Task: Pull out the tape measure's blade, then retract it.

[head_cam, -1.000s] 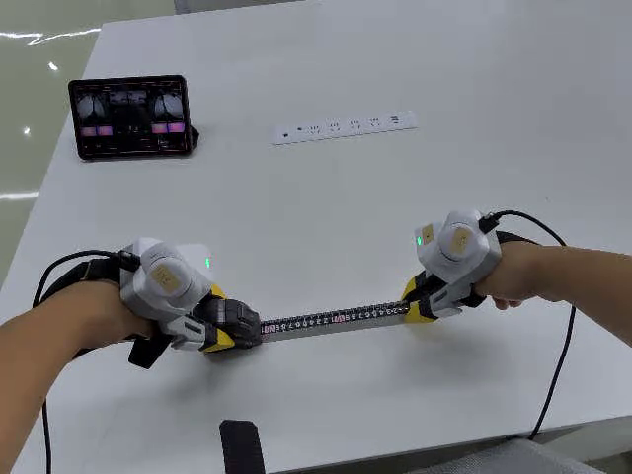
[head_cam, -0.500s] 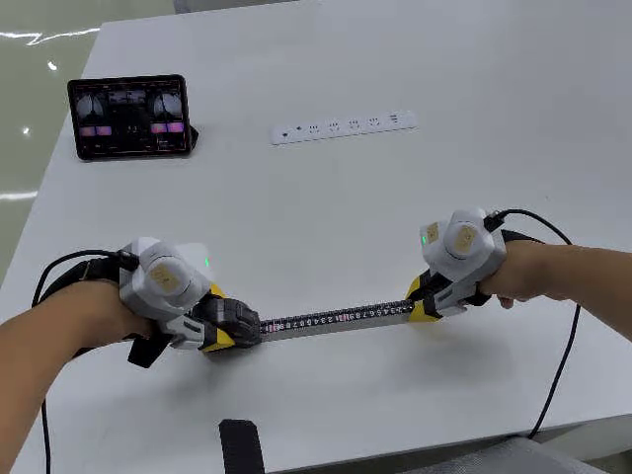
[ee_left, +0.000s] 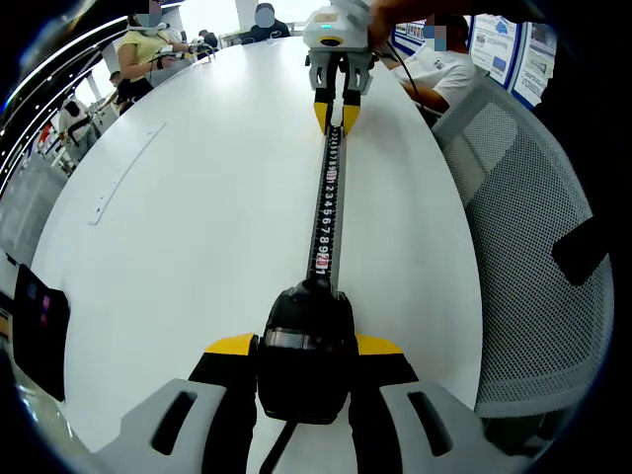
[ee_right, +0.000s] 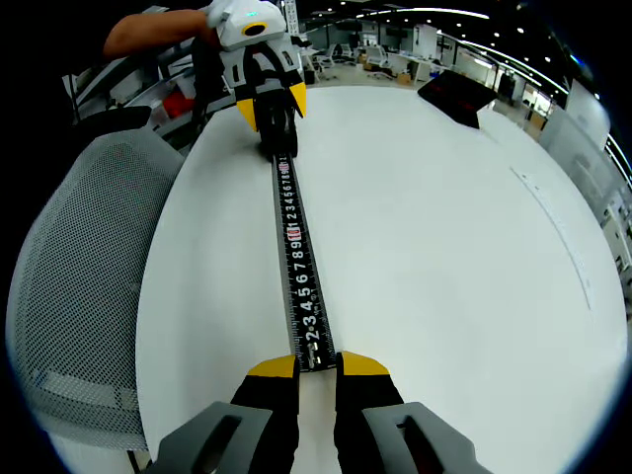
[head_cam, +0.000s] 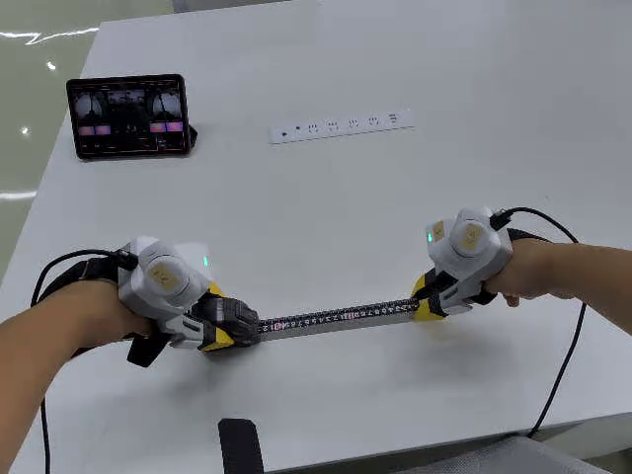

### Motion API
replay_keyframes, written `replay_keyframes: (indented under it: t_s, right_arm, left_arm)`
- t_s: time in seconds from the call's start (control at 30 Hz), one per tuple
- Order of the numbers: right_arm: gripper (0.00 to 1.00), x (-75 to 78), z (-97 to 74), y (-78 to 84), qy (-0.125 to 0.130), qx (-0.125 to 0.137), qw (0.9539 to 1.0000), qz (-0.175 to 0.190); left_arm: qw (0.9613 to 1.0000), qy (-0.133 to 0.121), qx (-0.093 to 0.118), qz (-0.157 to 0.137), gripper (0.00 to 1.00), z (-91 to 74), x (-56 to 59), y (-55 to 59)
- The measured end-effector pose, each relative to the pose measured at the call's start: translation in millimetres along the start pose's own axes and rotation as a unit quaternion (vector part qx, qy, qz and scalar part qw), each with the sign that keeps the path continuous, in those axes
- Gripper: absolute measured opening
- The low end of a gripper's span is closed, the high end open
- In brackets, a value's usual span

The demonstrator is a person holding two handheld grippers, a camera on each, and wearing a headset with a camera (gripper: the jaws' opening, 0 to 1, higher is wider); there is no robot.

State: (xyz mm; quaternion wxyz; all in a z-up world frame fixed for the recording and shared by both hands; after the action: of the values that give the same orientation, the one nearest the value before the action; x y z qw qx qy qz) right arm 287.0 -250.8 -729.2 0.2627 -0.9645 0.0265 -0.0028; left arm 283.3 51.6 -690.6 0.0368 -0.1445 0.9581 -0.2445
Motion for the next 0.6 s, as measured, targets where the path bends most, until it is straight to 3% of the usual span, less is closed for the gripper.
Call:
replay_keyframes:
  t_s: [0.6]
  right_arm:
    - [0.09,-0.4,-6.0,6.9,0.004,-0.003,1.0,0.003]
  left_arm:
    - [1.0,0.0,-0.002,0.001,0.3,0.8,-0.6,0.5]
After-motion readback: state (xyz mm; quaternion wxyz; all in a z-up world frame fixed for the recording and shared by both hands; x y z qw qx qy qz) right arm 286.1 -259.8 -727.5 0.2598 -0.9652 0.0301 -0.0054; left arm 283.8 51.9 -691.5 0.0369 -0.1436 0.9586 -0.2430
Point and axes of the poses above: the centre of the closed fingertips' face, and the gripper's own axes: z roughly forward along the fingers, x roughly to its right, y roughly out of its underside, the point moved 6 cm from there along -z, roughly backward along the fingers, and after that the axes turned 8 degrees about -z, right-handed, at the moved point
